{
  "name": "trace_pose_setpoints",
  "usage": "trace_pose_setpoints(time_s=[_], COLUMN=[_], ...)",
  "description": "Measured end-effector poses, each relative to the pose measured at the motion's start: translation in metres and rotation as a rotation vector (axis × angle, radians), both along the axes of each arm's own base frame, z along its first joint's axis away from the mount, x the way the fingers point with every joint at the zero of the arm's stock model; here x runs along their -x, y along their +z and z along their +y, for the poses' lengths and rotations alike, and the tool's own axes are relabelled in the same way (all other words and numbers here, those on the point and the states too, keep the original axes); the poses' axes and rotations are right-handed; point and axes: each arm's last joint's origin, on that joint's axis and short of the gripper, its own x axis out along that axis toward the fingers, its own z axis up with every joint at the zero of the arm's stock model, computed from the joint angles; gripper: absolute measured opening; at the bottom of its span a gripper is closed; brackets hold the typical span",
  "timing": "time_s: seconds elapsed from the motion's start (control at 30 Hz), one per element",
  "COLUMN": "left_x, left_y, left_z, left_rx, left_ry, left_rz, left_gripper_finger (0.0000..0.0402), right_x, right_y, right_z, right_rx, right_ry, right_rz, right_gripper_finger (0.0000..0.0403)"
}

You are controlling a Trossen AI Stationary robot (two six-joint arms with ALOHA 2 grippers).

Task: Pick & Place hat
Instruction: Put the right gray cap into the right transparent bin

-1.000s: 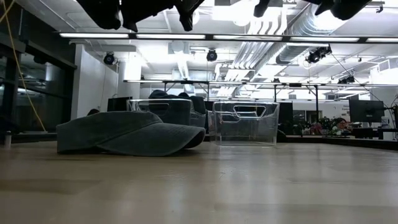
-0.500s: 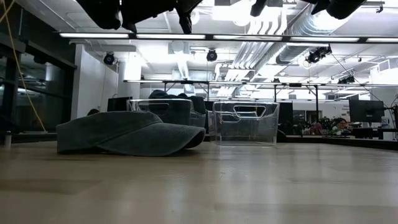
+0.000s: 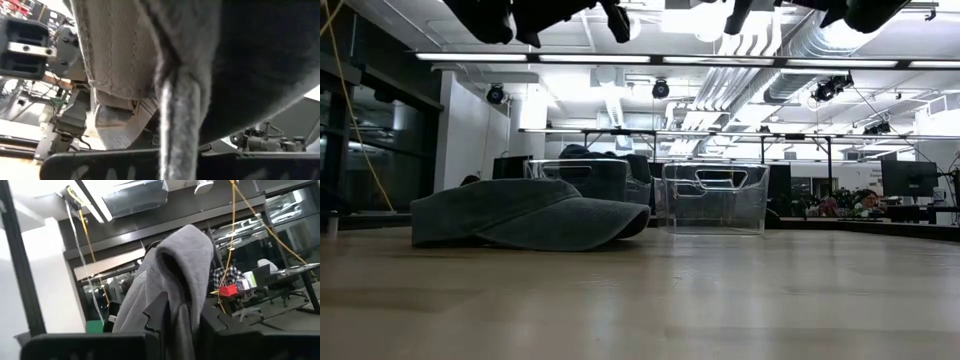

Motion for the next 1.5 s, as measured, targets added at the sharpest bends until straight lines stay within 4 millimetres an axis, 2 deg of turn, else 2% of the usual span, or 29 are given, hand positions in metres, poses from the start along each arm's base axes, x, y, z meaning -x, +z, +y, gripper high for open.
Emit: trace_pose_setpoints(time_s=[0.2, 0.47, 0.73, 1.03, 1.2, 1.5], left_x=[-0.003, -0.002, -0.003, -0.004, -0.004, -0.005], left_y=[-0.005, -0.007, -0.010, -0.015, -0.018, -0.020], left_z=[0.001, 0.000, 0.000, 0.000, 0.000, 0.000], left_rx=[0.026, 0.013, 0.015, 0.025, 0.024, 0.027], left_ry=[0.006, -0.028, -0.051, -0.061, -0.064, -0.067], left_rz=[0.042, 0.063, 0.105, 0.152, 0.179, 0.203], left_gripper_finger=[0.0000, 0.0000, 0.0000, 0.0000, 0.0000, 0.0000], right_x=[0.004, 0.019, 0.041, 0.060, 0.062, 0.063], right_y=[0.002, 0.009, 0.020, 0.034, 0.052, 0.106], right_z=[0.002, 0.004, 0.001, -0.006, -0.014, -0.033], right_rx=[0.024, 0.038, 0.011, -0.004, -0.028, -0.002], right_ry=[0.027, 0.054, 0.223, 0.318, 0.381, 0.410], right_rz=[0.029, 0.093, 0.127, 0.082, 0.168, 0.464], right_gripper_finger=[0.0079, 0.0120, 0.0155, 0.0178, 0.0179, 0.0179])
